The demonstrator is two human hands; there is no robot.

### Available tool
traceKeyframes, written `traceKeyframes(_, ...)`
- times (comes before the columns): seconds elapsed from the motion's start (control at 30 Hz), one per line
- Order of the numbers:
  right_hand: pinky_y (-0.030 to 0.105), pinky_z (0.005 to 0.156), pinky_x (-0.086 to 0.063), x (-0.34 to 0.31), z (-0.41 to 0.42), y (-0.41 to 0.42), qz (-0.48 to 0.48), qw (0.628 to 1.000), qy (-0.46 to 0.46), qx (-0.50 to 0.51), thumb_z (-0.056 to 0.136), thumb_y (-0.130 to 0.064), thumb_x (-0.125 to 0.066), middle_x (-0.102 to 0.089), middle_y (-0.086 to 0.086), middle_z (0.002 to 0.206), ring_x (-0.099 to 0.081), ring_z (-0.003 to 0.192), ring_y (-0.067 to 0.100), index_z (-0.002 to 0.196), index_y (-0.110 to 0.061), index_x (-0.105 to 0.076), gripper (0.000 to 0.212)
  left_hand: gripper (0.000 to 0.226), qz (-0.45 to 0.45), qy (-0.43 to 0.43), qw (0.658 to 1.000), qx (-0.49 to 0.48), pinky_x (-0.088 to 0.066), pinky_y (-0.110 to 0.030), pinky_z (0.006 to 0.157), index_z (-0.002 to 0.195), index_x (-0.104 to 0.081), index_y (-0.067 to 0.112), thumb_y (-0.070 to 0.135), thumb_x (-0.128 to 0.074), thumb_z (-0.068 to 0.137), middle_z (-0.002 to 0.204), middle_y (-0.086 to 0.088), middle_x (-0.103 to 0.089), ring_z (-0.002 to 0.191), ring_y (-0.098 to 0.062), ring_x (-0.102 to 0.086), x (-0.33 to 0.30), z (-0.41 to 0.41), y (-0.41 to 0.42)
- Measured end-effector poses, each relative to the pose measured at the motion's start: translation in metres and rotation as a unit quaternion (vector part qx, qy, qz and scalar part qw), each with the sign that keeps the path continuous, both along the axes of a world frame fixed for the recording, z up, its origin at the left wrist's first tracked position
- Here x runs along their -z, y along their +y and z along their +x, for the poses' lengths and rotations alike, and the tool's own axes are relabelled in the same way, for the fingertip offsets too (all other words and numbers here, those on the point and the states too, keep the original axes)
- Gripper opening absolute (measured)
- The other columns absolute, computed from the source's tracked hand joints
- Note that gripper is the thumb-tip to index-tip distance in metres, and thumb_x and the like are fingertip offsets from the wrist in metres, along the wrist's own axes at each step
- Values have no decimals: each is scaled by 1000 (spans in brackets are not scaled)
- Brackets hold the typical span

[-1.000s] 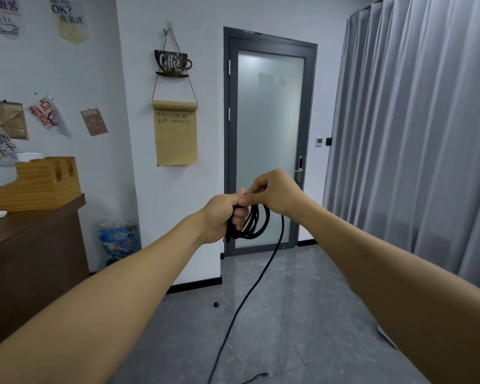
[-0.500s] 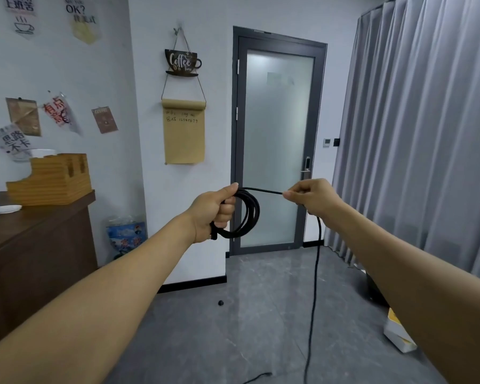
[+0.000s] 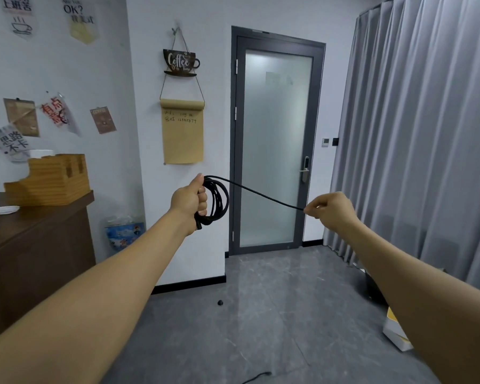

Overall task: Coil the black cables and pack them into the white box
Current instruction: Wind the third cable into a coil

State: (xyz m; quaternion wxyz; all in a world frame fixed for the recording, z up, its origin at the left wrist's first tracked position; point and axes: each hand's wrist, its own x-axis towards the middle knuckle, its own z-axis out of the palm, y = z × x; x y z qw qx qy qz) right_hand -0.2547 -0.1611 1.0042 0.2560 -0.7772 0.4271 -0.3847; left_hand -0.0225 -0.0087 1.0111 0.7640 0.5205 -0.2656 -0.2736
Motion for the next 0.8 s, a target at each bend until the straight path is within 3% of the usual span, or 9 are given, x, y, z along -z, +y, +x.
traceKeyframes(0.13, 32, 70, -53, -4, 21, 18, -126, 978, 165, -32, 84, -10, -63, -70, 1, 83, -63, 77, 20, 80, -12, -73, 11, 42, 7, -76, 997, -1, -18, -20, 43, 63, -30, 20, 35, -45, 99, 39, 12, -27, 35, -7, -20, -3, -12, -11)
traceKeyframes(0.27, 38, 77, -56, -10, 45, 42, -162, 949, 232, -140, 83, -11, -62, -72, 2, 85, -65, 81, 20, 79, -10, -73, 11, 45, 28, -176, 984, 6, -22, -18, 40, 60, -28, 19, 36, -42, 100, 39, 13, -28, 35, -6, -22, -2, -26, -20)
traceKeyframes(0.37, 38, 78, -54, -16, 58, 55, -163, 940, 213, -209, 84, -16, -66, -71, 5, 87, -63, 80, 21, 83, -6, -73, 12, 45, 56, -216, 975, 12, -21, -26, 48, 62, -27, 18, 39, -41, 100, 42, 9, -29, 41, -11, -22, 1, -32, -25)
traceKeyframes(0.5, 30, 68, -47, -28, 64, 69, -125, 946, 151, -258, 85, -15, -67, -68, 11, 85, -52, 68, 15, 85, -2, -72, 14, 43, 75, -228, 971, 17, -25, -27, 51, 65, -35, 15, 39, -39, 100, 54, 1, -33, 49, -15, -27, 4, -37, -26)
traceKeyframes(0.63, 17, 55, -37, -35, 65, 76, -87, 952, 101, -275, 86, -12, -65, -64, 3, 68, -45, 56, 10, 79, -4, -70, 13, 45, 92, -283, 954, 44, -37, -22, 53, 67, -48, 12, 38, -34, 102, 52, 0, -49, 47, -12, -44, 3, -48, -22)
traceKeyframes(0.7, 14, 53, -36, -37, 65, 75, -82, 956, 84, -270, 87, -12, -64, -63, -6, 59, -45, 51, 5, 76, -5, -70, 14, 48, 93, -283, 952, 72, -36, -22, 52, 66, -47, 11, 40, -33, 102, 46, 2, -48, 43, -11, -44, 3, -51, -20)
traceKeyframes(0.8, 17, 56, -39, -39, 64, 71, -83, 965, 61, -241, 84, -15, -69, -65, 7, 65, -50, 55, 7, 78, -2, -71, 15, 48, 89, -257, 956, 111, -33, -21, 49, 62, -44, 15, 41, -34, 102, 48, 4, -38, 44, -12, -34, 3, -54, -17)
